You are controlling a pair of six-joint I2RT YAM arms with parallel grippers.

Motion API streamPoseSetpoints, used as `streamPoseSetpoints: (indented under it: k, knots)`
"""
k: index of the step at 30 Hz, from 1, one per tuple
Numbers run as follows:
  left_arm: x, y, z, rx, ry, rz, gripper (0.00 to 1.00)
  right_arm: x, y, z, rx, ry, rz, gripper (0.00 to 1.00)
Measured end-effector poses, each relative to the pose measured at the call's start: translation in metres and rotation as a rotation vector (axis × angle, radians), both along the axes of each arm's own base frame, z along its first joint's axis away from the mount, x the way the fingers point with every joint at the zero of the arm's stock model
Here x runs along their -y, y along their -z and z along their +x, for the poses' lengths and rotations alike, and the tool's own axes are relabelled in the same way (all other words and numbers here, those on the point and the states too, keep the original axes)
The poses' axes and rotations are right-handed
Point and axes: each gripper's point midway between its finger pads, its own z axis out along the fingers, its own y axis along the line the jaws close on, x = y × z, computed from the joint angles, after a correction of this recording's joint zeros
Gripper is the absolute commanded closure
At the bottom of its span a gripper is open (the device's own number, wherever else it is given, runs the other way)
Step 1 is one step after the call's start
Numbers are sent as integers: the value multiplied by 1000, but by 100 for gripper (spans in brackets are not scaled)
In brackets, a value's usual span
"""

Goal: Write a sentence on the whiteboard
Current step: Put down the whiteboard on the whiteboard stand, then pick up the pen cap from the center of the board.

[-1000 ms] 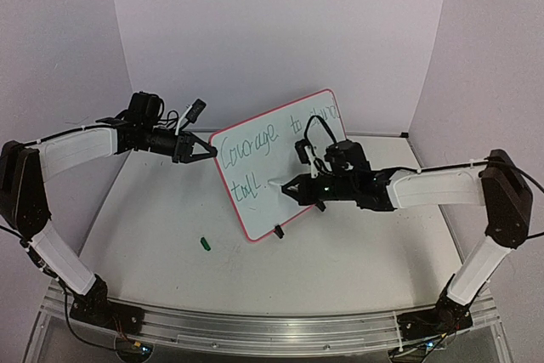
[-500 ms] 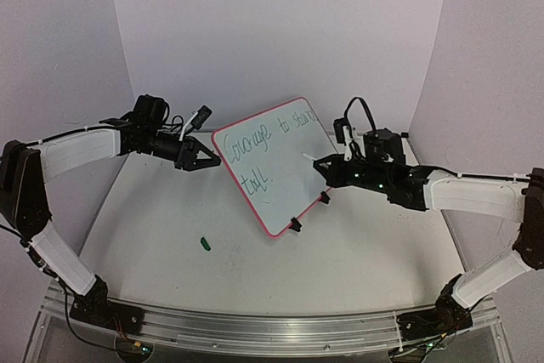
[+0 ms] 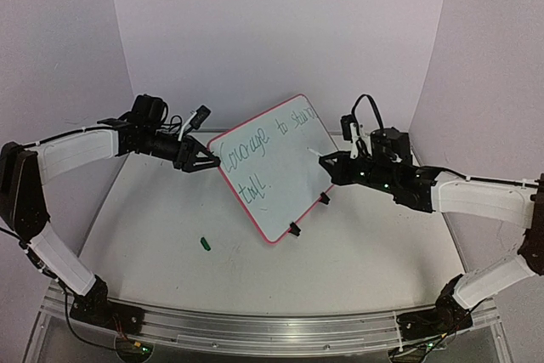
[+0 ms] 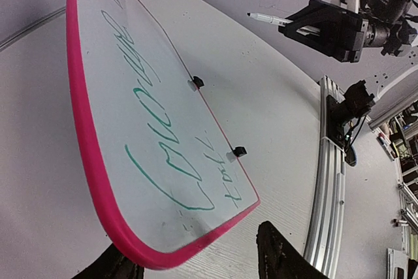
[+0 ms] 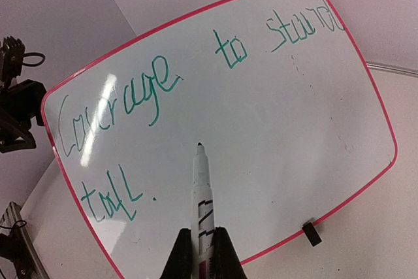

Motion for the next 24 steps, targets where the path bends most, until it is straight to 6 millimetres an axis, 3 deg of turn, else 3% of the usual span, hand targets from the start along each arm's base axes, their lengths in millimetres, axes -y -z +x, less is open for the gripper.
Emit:
streamPoseSetpoints:
  k: [9, 16, 19, 24]
  knots:
    - [-21, -17, -28, 31, -118, -45, 31, 18, -16, 0, 38, 40, 12, 100]
    - [-43, -9, -59, 22, -242, -122, 28, 39, -17, -1, 41, 85, 5, 100]
    - [-49, 8, -68, -18, -293, -173, 29, 44, -14, -6, 35, 93, 2, 100]
    - [-58, 68, -82, -182, -374, -167, 31, 51, -13, -11, 31, 113, 8, 100]
